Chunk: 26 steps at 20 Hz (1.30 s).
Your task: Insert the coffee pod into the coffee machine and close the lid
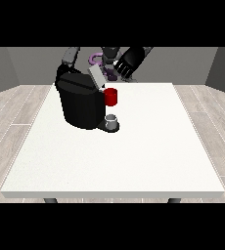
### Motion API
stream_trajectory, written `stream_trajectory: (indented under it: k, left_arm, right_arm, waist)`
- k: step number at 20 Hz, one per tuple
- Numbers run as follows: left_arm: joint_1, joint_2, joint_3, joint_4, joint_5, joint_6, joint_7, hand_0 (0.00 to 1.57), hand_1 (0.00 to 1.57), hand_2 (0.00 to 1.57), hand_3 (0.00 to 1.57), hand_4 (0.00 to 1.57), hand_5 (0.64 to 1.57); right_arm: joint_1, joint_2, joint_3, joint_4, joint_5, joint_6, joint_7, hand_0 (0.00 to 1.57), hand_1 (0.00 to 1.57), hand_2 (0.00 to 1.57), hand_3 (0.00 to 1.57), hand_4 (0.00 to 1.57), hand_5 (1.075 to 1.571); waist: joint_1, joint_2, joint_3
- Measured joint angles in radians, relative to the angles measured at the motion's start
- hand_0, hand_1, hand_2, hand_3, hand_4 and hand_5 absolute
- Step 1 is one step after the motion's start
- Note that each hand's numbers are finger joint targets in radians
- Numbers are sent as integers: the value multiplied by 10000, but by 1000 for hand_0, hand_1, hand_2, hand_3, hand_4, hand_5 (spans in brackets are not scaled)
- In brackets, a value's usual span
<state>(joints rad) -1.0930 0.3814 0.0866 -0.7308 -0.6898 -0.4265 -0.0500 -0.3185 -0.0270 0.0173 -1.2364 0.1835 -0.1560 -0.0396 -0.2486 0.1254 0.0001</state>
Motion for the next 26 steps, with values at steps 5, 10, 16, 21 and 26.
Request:
stream_trajectory:
  k: [5, 10, 16, 21, 26]
  left_arm:
    - [-434, 289, 120, 156, -118, 54, 15, 1225, 1225, 1284, 1233, 478, 1571]
    - [-1029, 552, 301, 380, -96, -122, 60, 1223, 1223, 1288, 1245, 491, 1571]
    - [-1073, 502, 160, 486, -298, -2, -121, 1186, 1186, 1256, 1227, 472, 1571]
    - [-1283, 454, 197, 563, -309, -10, -183, 1251, 1251, 1290, 1217, 425, 1571]
    - [-1401, 379, 212, 700, -373, 22, -99, 1193, 1193, 1234, 1191, 434, 1571]
  right_arm:
    - [-364, -126, -125, -361, -2, -39, 272, 0, 0, 0, 0, 0, 1571]
    - [-832, -289, -339, -576, -109, -2, 525, 0, 0, 0, 0, 0, 1571]
    - [-1017, -418, -531, -678, -160, -43, 708, 0, 0, 0, 0, 118, 1571]
    - [-1158, -428, -648, -532, -114, -206, 549, 0, 0, 0, 0, 0, 1571]
    - [-1271, -499, -723, -448, -110, -218, 600, 0, 0, 0, 0, 131, 1571]
  waist:
    - [-217, 397, -1]
    - [-458, 887, 1]
    - [-443, 1159, 0]
    - [-353, 1451, 1]
    - [-383, 1533, 2]
